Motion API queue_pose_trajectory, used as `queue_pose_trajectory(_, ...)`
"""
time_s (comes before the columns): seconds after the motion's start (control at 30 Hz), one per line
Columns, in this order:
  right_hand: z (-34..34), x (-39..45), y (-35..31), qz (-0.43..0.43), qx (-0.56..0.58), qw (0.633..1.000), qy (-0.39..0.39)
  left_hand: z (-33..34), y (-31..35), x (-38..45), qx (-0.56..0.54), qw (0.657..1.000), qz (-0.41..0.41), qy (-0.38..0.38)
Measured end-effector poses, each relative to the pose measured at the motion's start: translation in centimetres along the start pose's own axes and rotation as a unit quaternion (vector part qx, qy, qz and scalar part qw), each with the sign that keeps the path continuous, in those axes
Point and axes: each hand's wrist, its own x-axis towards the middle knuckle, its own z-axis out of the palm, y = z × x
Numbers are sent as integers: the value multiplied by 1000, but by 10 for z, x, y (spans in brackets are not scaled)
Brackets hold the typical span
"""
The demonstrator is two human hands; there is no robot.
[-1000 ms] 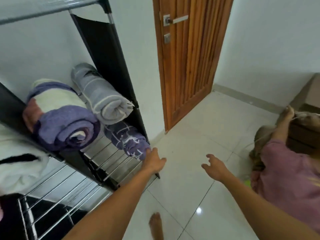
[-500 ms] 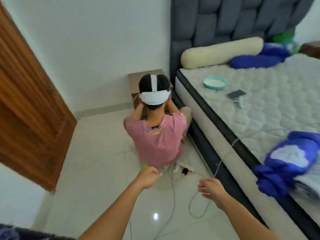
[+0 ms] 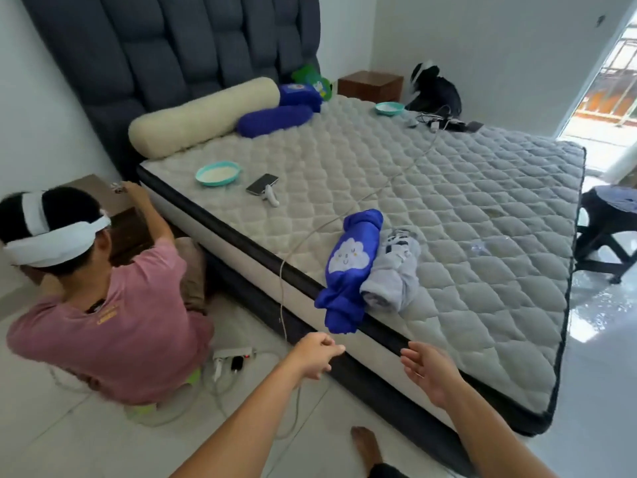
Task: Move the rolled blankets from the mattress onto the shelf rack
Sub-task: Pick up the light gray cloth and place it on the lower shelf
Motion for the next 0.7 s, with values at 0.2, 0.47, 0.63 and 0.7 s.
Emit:
queue_pose_trajectory(0.2, -32, 81, -36, 42, 38, 998, 17, 27, 63, 72, -42, 999, -25, -10)
queue_pose_trajectory(0.47, -29, 224, -125, 87, -3, 996, -12, 46, 128, 194, 24, 993, -87, 72)
queue_pose_trajectory(0.63, -15, 294, -184, 130, -104, 985, -36, 51, 169, 250, 127, 987, -82, 61)
queue_pose_trajectory(0.7, -6, 318, -194, 128, -152, 979, -45, 52, 177, 267, 110, 984, -134, 32)
